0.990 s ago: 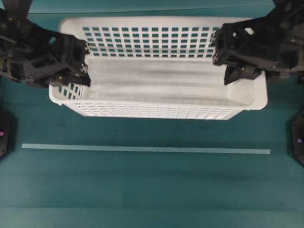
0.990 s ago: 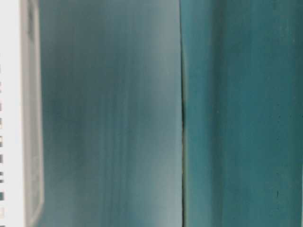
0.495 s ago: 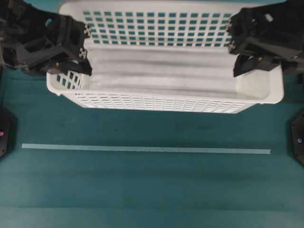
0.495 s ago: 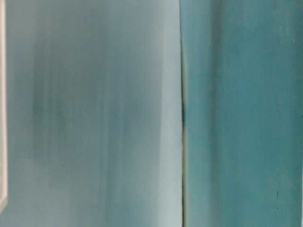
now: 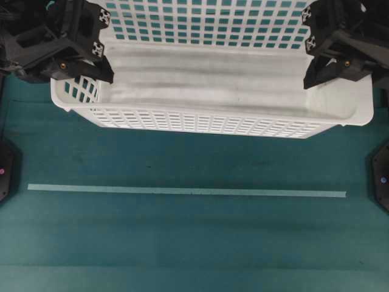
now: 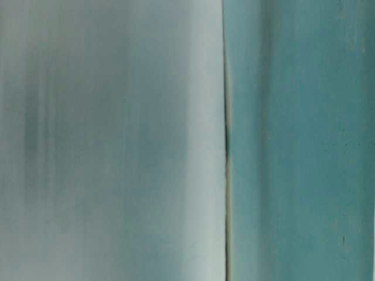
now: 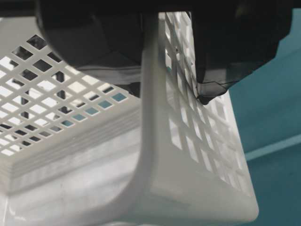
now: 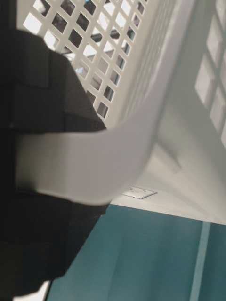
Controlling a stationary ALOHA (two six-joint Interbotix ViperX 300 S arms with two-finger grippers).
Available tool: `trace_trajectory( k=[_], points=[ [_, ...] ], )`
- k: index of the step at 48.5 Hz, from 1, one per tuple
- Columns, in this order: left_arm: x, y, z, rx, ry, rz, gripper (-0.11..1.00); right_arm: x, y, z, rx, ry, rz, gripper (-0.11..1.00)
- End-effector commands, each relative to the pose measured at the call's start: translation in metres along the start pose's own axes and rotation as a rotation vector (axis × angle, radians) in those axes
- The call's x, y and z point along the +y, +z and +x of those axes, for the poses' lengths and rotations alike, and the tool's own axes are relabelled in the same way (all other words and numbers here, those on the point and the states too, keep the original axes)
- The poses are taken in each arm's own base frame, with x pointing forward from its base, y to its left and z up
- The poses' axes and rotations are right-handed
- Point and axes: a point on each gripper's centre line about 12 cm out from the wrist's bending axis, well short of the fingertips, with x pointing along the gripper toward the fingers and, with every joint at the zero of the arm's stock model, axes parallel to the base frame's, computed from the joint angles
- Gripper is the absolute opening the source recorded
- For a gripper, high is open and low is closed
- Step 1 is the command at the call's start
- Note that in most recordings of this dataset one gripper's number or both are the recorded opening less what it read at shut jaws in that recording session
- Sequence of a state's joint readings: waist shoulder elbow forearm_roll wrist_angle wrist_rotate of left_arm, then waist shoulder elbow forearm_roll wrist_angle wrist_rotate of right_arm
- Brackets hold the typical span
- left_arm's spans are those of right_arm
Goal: Lift the white basket with both hands.
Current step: 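Hold the basket raised with both grippers, then lower the basket back toward the table with both grippers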
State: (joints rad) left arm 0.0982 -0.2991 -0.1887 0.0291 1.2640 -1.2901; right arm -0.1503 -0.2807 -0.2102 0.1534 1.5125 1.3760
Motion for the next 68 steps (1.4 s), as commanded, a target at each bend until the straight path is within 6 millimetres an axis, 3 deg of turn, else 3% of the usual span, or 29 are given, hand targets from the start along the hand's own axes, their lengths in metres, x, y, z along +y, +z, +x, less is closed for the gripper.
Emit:
trace_trajectory(
  k=[1, 21, 29, 50, 68],
  points=[
    [-0.023, 0.004, -0.019, -0.031, -0.121, 0.084, 0.09, 0.012, -0.014, 0.011, 0.040, 0.014, -0.082, 0.18],
    [-0.016, 0.003, -0.006, -0.024, -0.088, 0.082, 0.09, 0.007, -0.013, 0.023, 0.043, -0.009, -0.082, 0.18],
    [-0.006, 0.002, 0.011, -0.014, -0.049, 0.081, 0.09, 0.001, -0.011, 0.033, 0.042, -0.030, -0.109, 0.18],
    [0.056, -0.018, 0.072, -0.004, -0.002, 0.077, 0.09, -0.041, -0.004, 0.102, 0.045, -0.082, -0.080, 0.18],
    [0.086, -0.024, 0.116, 0.005, 0.039, 0.076, 0.09, -0.064, -0.001, 0.149, 0.034, -0.081, -0.134, 0.18]
  ],
)
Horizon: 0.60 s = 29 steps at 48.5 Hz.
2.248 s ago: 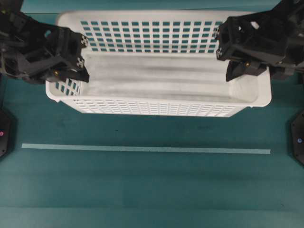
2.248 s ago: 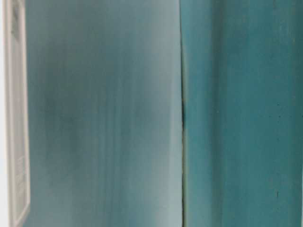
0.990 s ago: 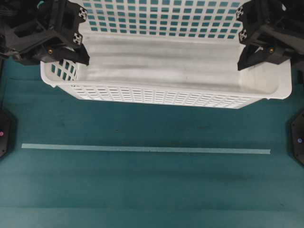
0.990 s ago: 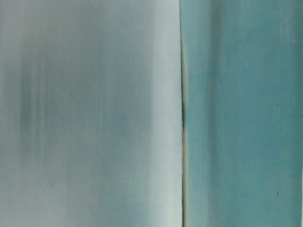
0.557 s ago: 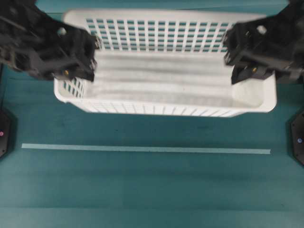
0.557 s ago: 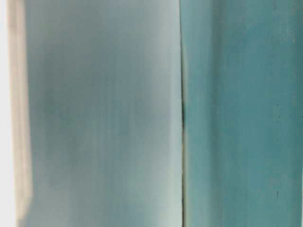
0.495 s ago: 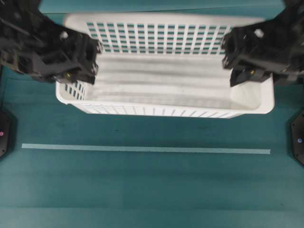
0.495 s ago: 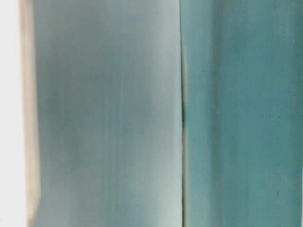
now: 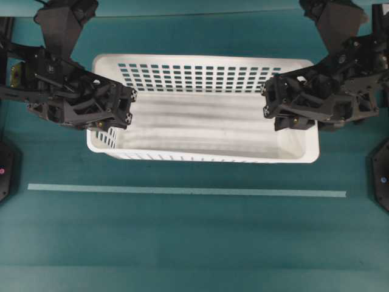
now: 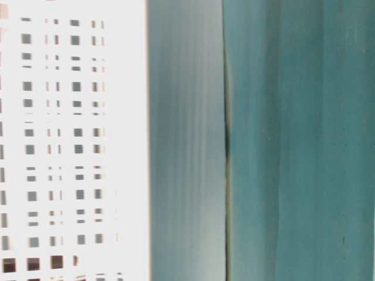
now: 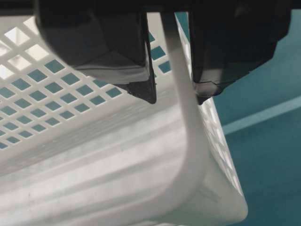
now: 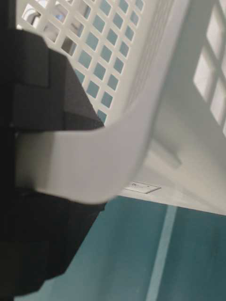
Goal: Lift the white basket with both hands.
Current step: 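Lower the basket back toward the table with both grippers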
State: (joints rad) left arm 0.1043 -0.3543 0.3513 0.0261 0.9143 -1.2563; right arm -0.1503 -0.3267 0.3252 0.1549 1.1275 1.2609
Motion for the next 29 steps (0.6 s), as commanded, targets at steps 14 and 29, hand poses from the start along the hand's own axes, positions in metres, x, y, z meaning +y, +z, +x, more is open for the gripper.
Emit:
trace_trajectory(
  k=[14, 29],
  points=[
    [0.002, 0.000, 0.043, -0.020, -0.032, 0.051, 0.09, -0.004, -0.006, 0.065, 0.039, -0.076, -0.072, 0.18],
    [0.027, -0.011, 0.082, 0.007, 0.022, 0.054, 0.09, -0.021, -0.005, 0.099, 0.040, -0.109, -0.061, 0.18]
  ],
)
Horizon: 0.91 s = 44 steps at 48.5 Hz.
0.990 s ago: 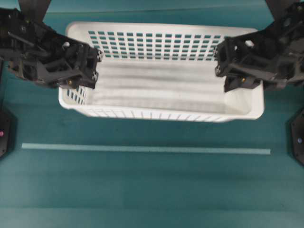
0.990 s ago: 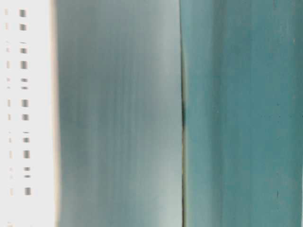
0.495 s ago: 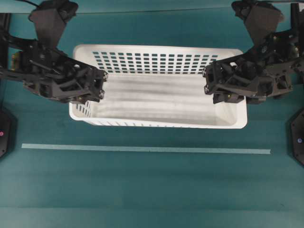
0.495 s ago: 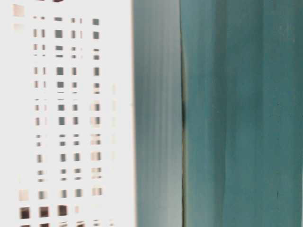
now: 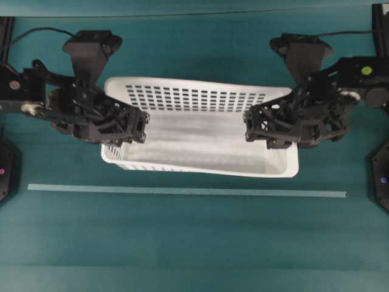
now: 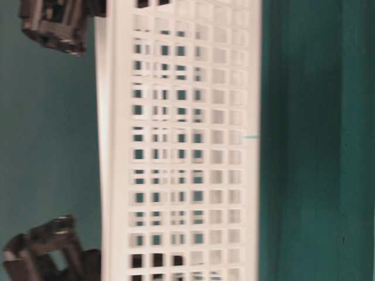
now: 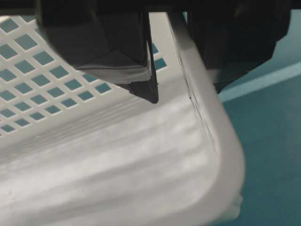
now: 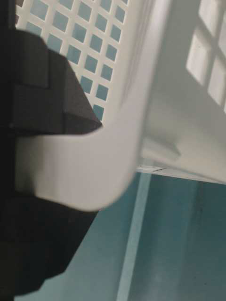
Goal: Lift the white basket with both hands.
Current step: 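Lower the basket back toward the table with both grippers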
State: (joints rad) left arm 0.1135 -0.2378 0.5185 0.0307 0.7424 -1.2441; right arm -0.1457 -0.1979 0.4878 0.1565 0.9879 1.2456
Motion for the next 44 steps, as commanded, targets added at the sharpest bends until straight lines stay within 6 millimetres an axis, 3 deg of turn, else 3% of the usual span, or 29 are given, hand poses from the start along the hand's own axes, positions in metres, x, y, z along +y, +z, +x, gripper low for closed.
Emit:
trace_trajectory(
  k=[1, 19, 31, 44],
  points=[
    [-0.014, 0.000, 0.006, -0.023, -0.080, 0.044, 0.09, 0.011, -0.009, 0.014, 0.005, 0.039, -0.082, 0.18],
    [0.008, -0.012, 0.036, 0.009, -0.009, 0.053, 0.08, 0.001, -0.009, 0.046, -0.009, 0.048, -0.076, 0.18],
    [0.011, -0.016, 0.056, 0.016, -0.003, 0.057, 0.08, 0.002, -0.014, 0.072, 0.003, 0.011, -0.093, 0.18],
    [0.020, -0.021, 0.073, 0.031, 0.030, 0.062, 0.08, 0.001, -0.015, 0.082, 0.004, 0.001, -0.095, 0.18]
  ],
)
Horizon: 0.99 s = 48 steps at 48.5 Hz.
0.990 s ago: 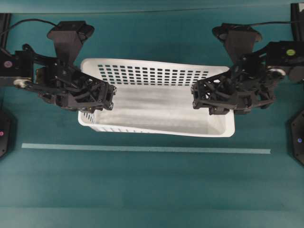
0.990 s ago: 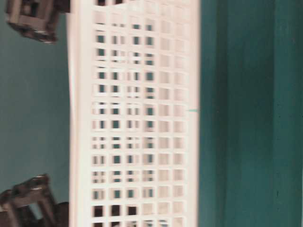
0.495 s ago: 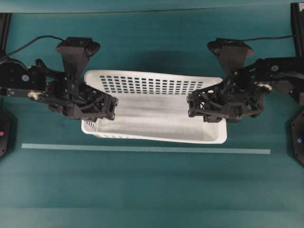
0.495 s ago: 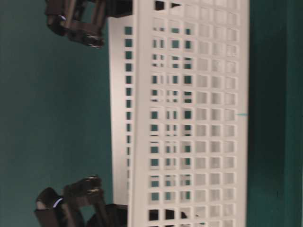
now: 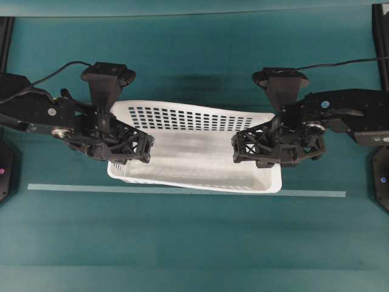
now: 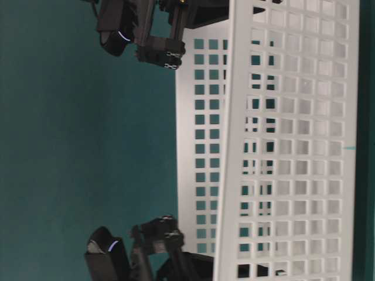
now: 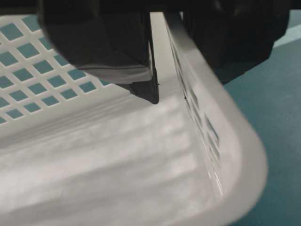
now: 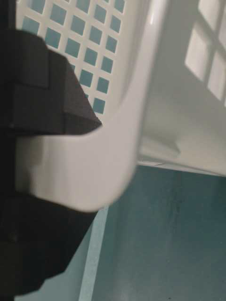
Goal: Lift the white basket with both hands.
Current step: 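Lower the basket back toward the table with both grippers, then set the basket down and open both grippers off the rims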
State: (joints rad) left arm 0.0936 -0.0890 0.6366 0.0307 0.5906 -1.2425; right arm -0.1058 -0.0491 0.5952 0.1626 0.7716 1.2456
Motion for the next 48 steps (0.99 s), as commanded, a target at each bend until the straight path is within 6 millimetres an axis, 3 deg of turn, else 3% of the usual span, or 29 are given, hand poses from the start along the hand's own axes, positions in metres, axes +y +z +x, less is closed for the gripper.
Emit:
trace_trajectory(
  k=[1, 10, 23, 48],
  points=[
    [-0.016, 0.001, 0.002, -0.023, -0.070, 0.039, 0.08, 0.014, -0.010, 0.006, -0.002, 0.046, -0.093, 0.18],
    [-0.017, 0.001, 0.003, -0.025, -0.083, 0.042, 0.08, 0.013, -0.010, 0.007, -0.001, 0.041, -0.091, 0.18],
    [-0.012, -0.006, 0.019, -0.008, -0.053, 0.052, 0.08, 0.011, -0.010, 0.010, -0.003, 0.041, -0.091, 0.18],
    [-0.015, -0.011, 0.016, -0.003, -0.064, 0.057, 0.06, 0.009, -0.008, 0.023, -0.012, 0.045, -0.084, 0.18]
  ],
)
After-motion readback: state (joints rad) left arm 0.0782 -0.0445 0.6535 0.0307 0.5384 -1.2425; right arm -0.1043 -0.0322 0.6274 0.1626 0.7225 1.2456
